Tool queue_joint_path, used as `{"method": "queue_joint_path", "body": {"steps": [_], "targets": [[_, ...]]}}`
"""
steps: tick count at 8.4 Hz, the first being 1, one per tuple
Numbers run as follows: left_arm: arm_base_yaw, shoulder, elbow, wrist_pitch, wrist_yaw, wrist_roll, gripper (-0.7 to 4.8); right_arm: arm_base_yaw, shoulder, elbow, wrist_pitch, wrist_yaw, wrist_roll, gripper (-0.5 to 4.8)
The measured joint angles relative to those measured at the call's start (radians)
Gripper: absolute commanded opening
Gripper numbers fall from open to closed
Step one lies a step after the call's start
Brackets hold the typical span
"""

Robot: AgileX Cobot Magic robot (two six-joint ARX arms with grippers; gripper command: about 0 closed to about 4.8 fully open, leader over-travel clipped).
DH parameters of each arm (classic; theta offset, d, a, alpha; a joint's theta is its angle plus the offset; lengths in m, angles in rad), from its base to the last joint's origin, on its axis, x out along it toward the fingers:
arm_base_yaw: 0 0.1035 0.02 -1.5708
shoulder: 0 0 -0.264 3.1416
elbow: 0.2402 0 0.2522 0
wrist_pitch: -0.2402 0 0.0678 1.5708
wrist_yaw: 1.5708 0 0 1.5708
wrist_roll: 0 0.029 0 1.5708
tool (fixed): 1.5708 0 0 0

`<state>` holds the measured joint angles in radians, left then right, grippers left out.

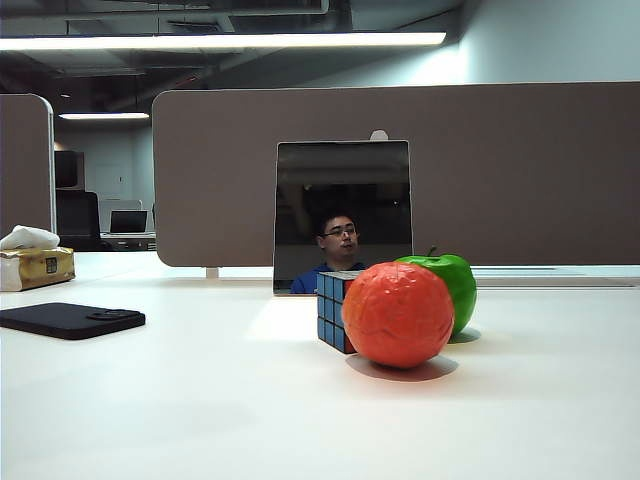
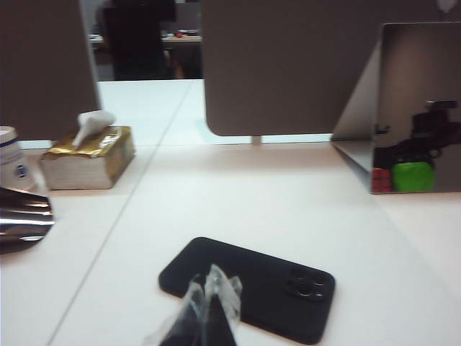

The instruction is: Move all the fruits on the tabletop near the face of the Rubik's cube that has the color most similar to each fruit.

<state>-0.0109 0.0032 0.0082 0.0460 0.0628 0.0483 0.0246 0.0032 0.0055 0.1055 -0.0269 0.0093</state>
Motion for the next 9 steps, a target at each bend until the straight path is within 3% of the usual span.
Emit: {"method": "queue_joint_path", "body": {"steps": [2,3,4,7,9], "targets": [[0.000,0.000,0.000,0.000,0.026,0.000,-0.05,0.000,0.000,0.000,0.000,0.000,0.000,-0.01],[0.000,0.000,0.000,0.000,0.109,0.000,-0.05,0.000,0.000,0.000,0.000,-0.080,-0.029,-0.01],[0.000,0.000,0.000,0.000,0.111,0.000,-0.05,0.000,0.000,0.000,0.000,-0.081,-0.032,-0.01],[0.000,0.000,0.000,0.000,0.111,0.000,-0.05,0.000,0.000,0.000,0.000,-0.076,-0.037,-0.01],[0.000,0.000,0.000,0.000,0.111,0.000,-0.05,-0.001,0.000,0.000,-0.003,-0.006,-0.037,-0.01]]}}
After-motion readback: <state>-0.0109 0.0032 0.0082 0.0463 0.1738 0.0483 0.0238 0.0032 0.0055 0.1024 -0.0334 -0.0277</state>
